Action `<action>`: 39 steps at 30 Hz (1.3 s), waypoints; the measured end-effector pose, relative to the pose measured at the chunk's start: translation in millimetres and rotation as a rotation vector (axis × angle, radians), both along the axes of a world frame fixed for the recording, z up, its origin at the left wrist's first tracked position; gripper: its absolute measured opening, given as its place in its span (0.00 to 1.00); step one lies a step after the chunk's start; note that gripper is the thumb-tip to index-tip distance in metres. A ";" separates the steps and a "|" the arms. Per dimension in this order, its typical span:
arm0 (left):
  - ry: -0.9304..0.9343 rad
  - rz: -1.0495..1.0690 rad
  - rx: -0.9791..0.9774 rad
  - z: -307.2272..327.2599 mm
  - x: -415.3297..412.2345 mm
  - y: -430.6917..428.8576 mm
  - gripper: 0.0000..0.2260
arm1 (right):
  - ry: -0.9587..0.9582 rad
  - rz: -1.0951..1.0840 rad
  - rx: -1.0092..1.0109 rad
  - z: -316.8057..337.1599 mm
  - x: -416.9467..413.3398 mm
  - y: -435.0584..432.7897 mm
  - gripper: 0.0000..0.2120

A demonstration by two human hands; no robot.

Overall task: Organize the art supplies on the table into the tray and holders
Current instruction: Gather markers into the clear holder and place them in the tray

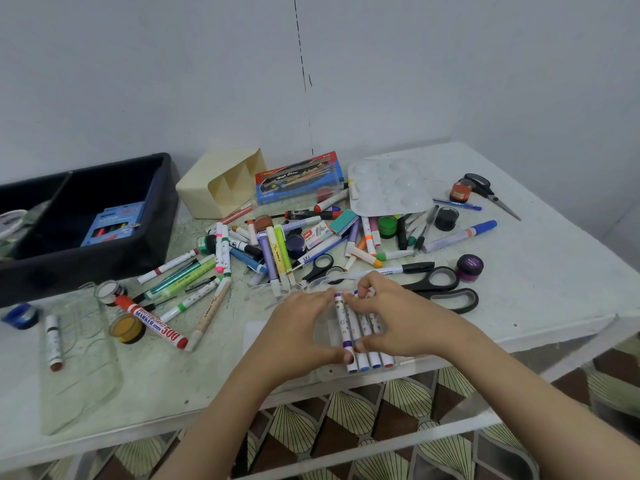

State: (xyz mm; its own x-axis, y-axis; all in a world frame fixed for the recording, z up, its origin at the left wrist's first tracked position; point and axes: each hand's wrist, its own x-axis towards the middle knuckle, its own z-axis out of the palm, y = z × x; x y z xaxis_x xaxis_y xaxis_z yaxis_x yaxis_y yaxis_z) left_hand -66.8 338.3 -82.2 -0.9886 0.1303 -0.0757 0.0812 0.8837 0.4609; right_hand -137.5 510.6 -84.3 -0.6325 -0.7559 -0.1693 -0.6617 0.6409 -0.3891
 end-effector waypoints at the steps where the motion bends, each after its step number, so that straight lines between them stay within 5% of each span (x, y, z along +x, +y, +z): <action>1: 0.000 -0.005 -0.004 -0.2 0.1 0.2 0.40 | -0.011 0.004 0.002 -0.2 -0.4 0.2 0.34; 12: -0.027 0.000 -0.063 -4.3 -1.4 -3.2 0.41 | -0.064 0.021 0.028 -3.3 -4.4 2.5 0.41; 21: -0.041 -0.062 -0.337 4.0 -9.7 3.1 0.40 | -0.032 0.026 0.033 -1.3 -1.5 1.7 0.40; 39: -0.088 -0.036 -0.302 0.4 -6.7 3.6 0.40 | -0.038 0.060 0.031 3.7 -3.4 -1.2 0.37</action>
